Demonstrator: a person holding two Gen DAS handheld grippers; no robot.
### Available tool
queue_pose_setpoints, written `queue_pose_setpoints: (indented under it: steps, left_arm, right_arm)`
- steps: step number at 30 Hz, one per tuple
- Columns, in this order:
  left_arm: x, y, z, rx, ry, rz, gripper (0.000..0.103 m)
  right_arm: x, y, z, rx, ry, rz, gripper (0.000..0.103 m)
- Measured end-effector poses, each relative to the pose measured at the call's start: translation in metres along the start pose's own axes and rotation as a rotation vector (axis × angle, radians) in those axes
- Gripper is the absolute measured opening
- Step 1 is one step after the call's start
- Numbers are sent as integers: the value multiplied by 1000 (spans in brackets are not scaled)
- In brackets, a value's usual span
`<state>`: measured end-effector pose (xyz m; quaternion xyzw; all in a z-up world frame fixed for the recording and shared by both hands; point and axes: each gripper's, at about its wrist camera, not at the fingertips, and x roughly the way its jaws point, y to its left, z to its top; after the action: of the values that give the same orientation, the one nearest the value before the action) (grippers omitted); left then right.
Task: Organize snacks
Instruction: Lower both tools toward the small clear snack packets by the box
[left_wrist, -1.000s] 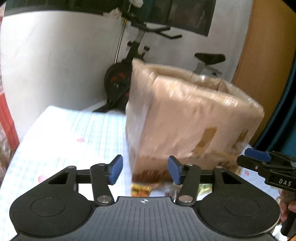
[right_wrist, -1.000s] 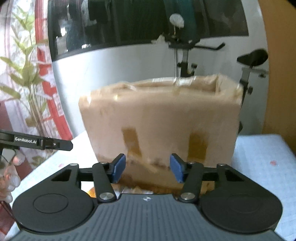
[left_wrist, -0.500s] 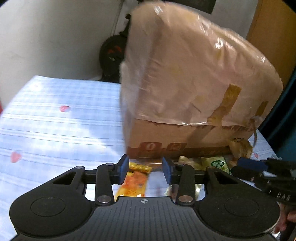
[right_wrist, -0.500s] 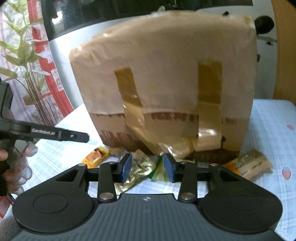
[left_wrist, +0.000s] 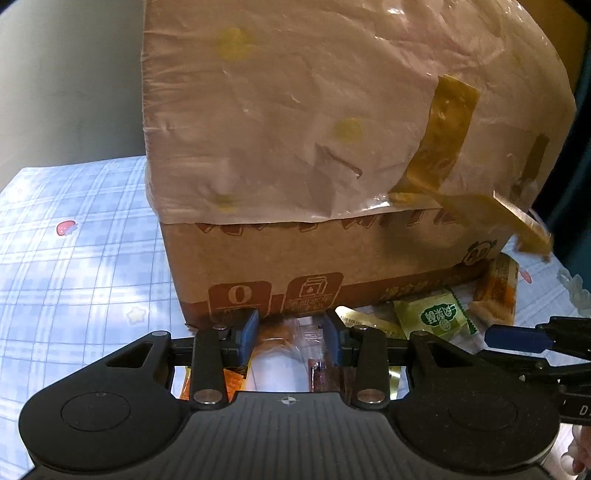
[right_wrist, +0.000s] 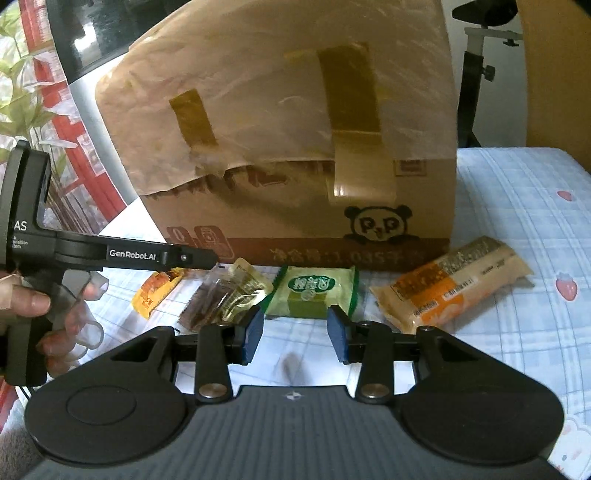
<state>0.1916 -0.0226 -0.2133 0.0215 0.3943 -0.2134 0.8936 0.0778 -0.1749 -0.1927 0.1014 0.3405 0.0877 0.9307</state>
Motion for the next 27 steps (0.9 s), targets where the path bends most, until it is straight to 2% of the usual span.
queue_pose_setpoints:
  steps: [13, 19, 27]
  left_arm:
    - [-20, -12, -21, 29, 30, -70, 41]
    - [-28, -10, -30, -68, 44, -97, 41]
    - [-50, 3, -36, -103, 15, -81, 41]
  right_arm:
    - [1, 4, -7, 10, 13, 22, 41]
    - [-1, 7, -9, 2, 21, 29, 41]
    - [2, 19, -10, -40, 52, 55, 41]
